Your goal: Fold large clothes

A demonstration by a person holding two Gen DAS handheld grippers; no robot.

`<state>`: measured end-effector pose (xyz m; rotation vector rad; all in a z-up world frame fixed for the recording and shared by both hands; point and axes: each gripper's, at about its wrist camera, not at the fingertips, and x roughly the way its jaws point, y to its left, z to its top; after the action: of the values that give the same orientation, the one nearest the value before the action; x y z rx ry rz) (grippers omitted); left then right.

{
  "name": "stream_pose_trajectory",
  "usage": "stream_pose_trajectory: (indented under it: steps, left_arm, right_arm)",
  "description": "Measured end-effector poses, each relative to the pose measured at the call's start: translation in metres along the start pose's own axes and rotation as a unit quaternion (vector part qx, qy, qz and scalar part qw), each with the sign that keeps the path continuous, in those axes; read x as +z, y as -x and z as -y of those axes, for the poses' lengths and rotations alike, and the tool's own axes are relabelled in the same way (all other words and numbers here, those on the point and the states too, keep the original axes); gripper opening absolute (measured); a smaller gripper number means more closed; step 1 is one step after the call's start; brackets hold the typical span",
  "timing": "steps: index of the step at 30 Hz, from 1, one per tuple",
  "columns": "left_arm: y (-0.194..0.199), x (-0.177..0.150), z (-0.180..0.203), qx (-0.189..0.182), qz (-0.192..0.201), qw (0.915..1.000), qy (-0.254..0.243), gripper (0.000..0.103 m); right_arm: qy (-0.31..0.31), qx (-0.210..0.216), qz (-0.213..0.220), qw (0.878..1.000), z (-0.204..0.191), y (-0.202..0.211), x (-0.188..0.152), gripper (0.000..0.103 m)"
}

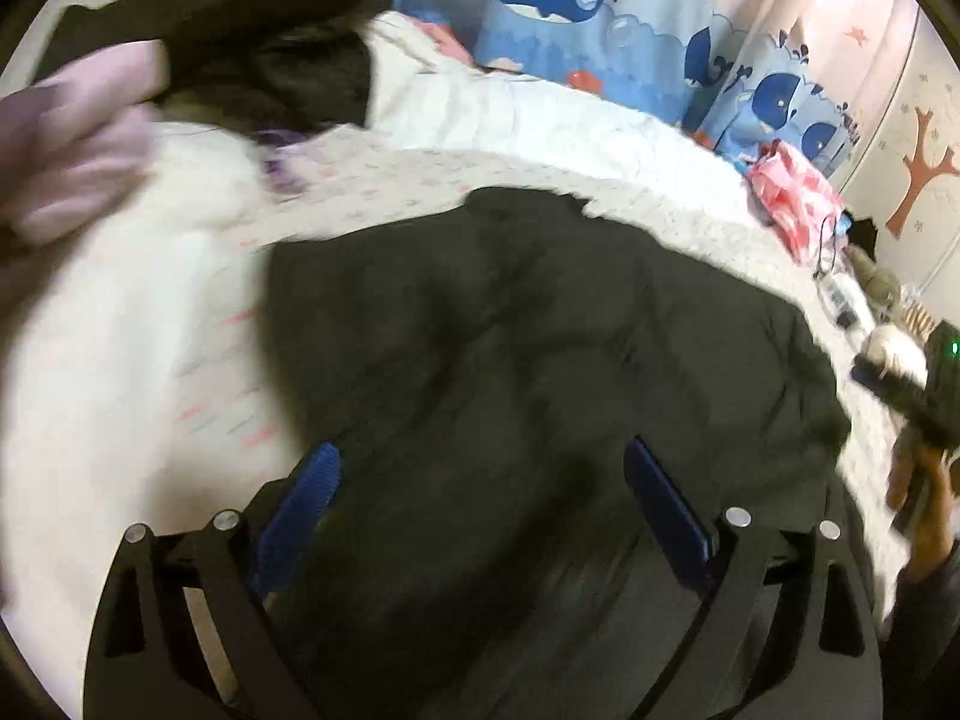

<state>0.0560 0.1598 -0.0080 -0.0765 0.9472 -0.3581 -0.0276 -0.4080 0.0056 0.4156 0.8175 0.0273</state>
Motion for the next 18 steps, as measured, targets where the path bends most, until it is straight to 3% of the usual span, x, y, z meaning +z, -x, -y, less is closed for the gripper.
stream_pose_trajectory:
  steps: [3,7,11,14,16,18]
  left_arm:
    - [0.032,-0.037,-0.036,-0.004,-0.035,0.9991,0.022,0.095]
    - [0.056,-0.091,-0.072,-0.052,-0.081,0.9915,0.088,0.095]
    - [0.065,-0.137,-0.064,-0.064,-0.117,0.9883,0.073,0.095]
    - [0.072,-0.170,-0.051,-0.091,-0.136,0.9846,0.061,0.095]
    - [0.076,-0.186,-0.046,-0.095,-0.147,0.9835,0.048,0.096]
    - [0.074,-0.200,-0.045,-0.106,-0.177,0.9770,0.055,0.096]
  right_arm:
    - [-0.025,-0.001,-0.052,0.998,0.025,0.008,-0.039,0.086]
    - [-0.067,0.051,-0.126,0.989,0.050,0.016,-0.083,0.086]
    - [-0.048,0.110,-0.177,0.977,0.037,0.032,-0.120,0.087]
    - [-0.028,0.155,-0.226,0.961,0.022,0.051,-0.152,0.087]
    - [-0.009,0.171,-0.253,0.952,0.013,0.063,-0.169,0.088]
    - [0.009,0.175,-0.279,0.944,0.004,0.071,-0.180,0.089]
